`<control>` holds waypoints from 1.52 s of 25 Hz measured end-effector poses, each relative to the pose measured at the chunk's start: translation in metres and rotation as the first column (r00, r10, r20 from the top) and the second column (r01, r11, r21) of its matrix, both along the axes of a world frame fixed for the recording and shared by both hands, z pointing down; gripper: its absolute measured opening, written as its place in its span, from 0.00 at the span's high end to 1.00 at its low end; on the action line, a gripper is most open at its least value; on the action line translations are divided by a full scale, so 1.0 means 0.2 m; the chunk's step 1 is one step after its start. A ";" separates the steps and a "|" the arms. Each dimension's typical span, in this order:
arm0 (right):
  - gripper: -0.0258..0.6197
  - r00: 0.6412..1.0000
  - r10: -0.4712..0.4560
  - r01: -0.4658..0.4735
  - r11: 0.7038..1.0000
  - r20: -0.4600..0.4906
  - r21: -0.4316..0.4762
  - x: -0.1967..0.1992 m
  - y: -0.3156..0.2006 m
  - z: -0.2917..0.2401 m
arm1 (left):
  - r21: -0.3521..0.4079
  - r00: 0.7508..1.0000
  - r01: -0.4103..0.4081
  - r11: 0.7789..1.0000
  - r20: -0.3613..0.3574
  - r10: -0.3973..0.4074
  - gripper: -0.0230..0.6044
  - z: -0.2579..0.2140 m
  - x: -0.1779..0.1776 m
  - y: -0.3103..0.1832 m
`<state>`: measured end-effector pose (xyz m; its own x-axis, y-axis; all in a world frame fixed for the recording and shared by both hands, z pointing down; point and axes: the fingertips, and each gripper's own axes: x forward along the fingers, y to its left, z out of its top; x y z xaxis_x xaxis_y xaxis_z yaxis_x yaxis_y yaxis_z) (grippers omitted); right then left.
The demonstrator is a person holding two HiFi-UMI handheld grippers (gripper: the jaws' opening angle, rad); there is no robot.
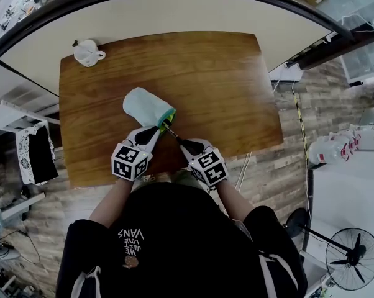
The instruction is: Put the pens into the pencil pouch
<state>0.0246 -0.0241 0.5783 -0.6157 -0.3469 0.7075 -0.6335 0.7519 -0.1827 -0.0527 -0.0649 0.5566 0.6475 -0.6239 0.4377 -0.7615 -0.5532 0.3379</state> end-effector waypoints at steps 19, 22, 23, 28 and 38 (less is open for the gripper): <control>0.86 0.990 -0.139 0.138 0.990 0.013 0.030 -0.33 -0.15 -0.02 | 0.004 0.991 -0.067 0.998 -0.116 0.067 0.91 -0.03 0.05 0.12; 0.86 0.991 -0.122 0.121 0.992 0.052 0.027 -0.36 -0.18 -0.02 | 0.004 0.990 -0.054 0.999 -0.129 0.054 0.91 -0.04 0.04 0.11; 0.86 0.991 -0.115 0.114 0.993 0.066 0.023 -0.36 -0.19 -0.02 | 0.002 0.990 -0.047 0.999 -0.133 0.047 0.91 -0.04 0.04 0.11; 0.84 0.990 -0.086 0.084 0.996 0.110 0.015 -0.33 -0.20 -0.03 | -0.003 0.990 -0.031 1.000 -0.140 0.030 0.91 -0.03 0.02 0.08; 0.83 0.991 0.047 -0.047 0.999 0.126 -0.002 -0.17 -0.17 -0.02 | -0.019 0.990 -0.004 1.000 -0.139 0.001 0.91 0.00 0.00 0.04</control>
<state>-0.0093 -0.0590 0.5733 -0.6826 -0.3780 0.6254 -0.6402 0.7220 -0.2624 -0.0522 -0.0570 0.5564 0.7047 -0.6145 0.3546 -0.7047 -0.5478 0.4510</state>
